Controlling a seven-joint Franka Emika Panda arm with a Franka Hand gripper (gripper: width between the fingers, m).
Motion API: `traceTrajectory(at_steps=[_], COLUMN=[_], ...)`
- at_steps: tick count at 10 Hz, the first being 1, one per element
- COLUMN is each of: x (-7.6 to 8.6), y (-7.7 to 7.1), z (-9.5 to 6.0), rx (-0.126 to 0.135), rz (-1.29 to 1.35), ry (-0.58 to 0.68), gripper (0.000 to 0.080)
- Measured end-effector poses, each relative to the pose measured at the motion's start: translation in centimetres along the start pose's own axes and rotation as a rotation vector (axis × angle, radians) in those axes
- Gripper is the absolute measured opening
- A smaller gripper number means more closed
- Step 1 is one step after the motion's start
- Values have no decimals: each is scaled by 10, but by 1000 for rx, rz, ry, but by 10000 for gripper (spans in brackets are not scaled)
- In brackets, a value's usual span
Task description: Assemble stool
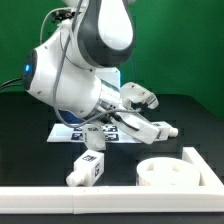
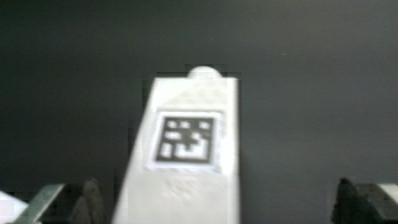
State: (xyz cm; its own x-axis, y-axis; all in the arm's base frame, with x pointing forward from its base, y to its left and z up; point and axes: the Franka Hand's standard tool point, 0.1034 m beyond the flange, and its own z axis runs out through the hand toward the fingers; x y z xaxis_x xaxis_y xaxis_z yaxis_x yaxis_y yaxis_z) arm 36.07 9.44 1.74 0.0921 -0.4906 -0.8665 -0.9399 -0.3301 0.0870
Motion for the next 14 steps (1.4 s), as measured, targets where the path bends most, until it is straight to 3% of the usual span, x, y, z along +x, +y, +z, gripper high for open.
traceTrajectory(at_steps=[4,6,7,8,9,10,12,13,14], x=[-1,-1,-1,-2,-7,-18,-39,-47,-48], y=[4,4,4,2,-6,-15,-39,-42,-37], z=[7,8,8,7,1,-13,-49,-55,-50], rx=[-5,-5,-5,-7,-6,-16,-8,-9,-17], rz=[12,12,12,13,-5,-48,-135,-142,-115], ry=[-13,-13,-13,-3,27,33,141,174,237], gripper=[649,391,391,335,335,335,335,335,337])
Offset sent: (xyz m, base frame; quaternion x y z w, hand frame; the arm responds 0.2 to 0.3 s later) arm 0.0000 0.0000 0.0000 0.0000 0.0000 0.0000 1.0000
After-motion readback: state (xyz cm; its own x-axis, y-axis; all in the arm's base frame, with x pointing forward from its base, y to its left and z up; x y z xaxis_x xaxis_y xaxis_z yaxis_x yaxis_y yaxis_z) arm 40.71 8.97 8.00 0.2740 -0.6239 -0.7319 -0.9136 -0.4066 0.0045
